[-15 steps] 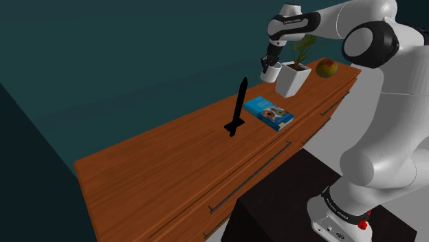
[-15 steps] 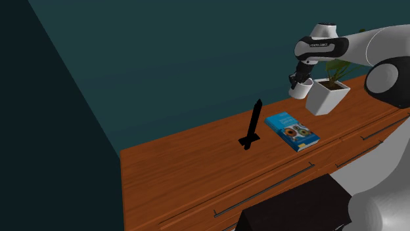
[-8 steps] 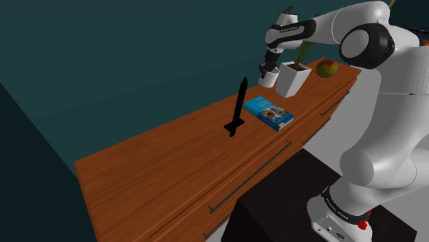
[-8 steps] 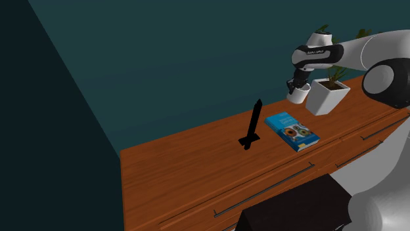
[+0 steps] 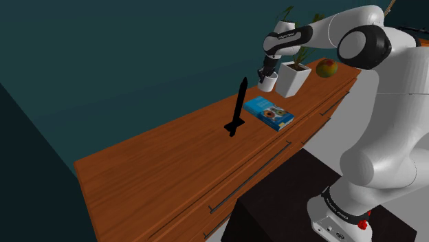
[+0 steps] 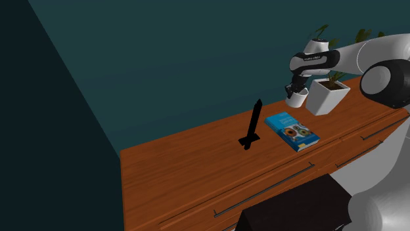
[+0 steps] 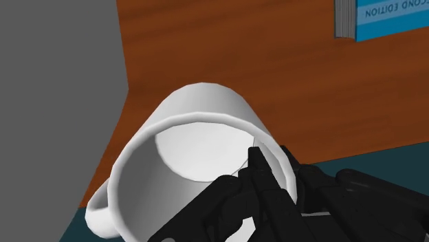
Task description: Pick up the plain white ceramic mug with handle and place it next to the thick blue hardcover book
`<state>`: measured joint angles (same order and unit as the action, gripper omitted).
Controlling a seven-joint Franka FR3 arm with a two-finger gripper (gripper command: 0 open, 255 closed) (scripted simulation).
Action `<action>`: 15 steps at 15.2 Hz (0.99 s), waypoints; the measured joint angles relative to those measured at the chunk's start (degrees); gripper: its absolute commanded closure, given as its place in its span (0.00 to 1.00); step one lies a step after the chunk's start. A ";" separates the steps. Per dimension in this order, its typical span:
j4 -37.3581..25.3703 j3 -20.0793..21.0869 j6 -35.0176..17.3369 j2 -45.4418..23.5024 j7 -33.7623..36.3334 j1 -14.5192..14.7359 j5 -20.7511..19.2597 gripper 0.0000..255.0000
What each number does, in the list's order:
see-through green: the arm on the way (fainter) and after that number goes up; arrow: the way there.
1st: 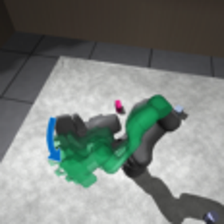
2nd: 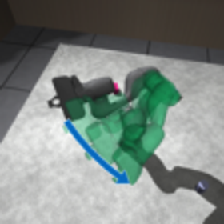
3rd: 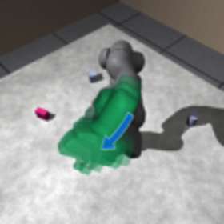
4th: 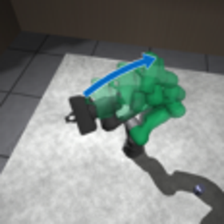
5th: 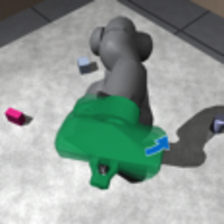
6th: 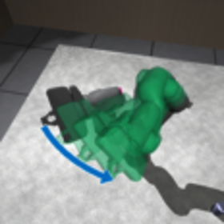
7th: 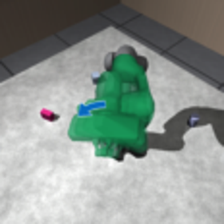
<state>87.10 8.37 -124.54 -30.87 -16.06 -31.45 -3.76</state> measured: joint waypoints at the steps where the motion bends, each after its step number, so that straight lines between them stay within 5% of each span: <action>1: -0.08 0.00 0.04 -0.06 -0.01 -0.01 0.00 1.00; 3: -0.12 0.02 0.08 -0.08 -0.03 -0.03 0.00 1.00; 4: -0.09 0.02 -0.04 -0.13 -0.02 -0.02 -0.02 0.00; 15: -1.78 -0.03 4.88 2.88 -0.31 -0.51 0.34 0.00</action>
<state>85.31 8.34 -119.66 -27.99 -16.36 -31.96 -3.42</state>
